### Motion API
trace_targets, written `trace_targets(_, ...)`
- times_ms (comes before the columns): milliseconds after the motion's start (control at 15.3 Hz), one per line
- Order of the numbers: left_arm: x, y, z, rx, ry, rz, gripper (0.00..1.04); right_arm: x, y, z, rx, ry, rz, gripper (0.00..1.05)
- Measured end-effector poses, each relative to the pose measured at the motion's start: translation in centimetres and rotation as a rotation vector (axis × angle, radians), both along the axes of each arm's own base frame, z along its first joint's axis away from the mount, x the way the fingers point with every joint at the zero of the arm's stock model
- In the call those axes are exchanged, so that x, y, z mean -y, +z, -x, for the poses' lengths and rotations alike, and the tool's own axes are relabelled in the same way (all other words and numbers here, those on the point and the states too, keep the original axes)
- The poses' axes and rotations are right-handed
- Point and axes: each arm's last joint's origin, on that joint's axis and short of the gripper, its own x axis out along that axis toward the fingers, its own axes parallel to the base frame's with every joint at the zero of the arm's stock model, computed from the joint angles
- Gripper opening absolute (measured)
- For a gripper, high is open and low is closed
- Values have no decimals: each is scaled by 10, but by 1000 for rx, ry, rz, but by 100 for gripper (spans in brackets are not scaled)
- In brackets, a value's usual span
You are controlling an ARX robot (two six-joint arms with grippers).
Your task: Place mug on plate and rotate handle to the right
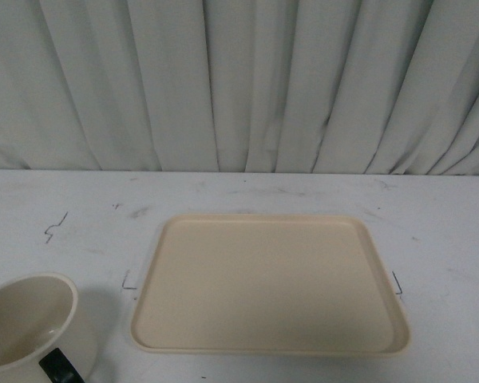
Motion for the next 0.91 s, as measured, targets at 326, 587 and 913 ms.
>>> trace_targets(326, 0, 0, 0, 0, 0, 0, 98, 0, 0, 0, 0, 0, 0, 98)
trace_targets(587, 0, 0, 0, 0, 0, 0, 98, 0, 0, 0, 0, 0, 0, 98)
trace_targets(913, 11, 27, -16, -632, 284, -224, 98, 0, 0, 0, 1, 2, -1, 98)
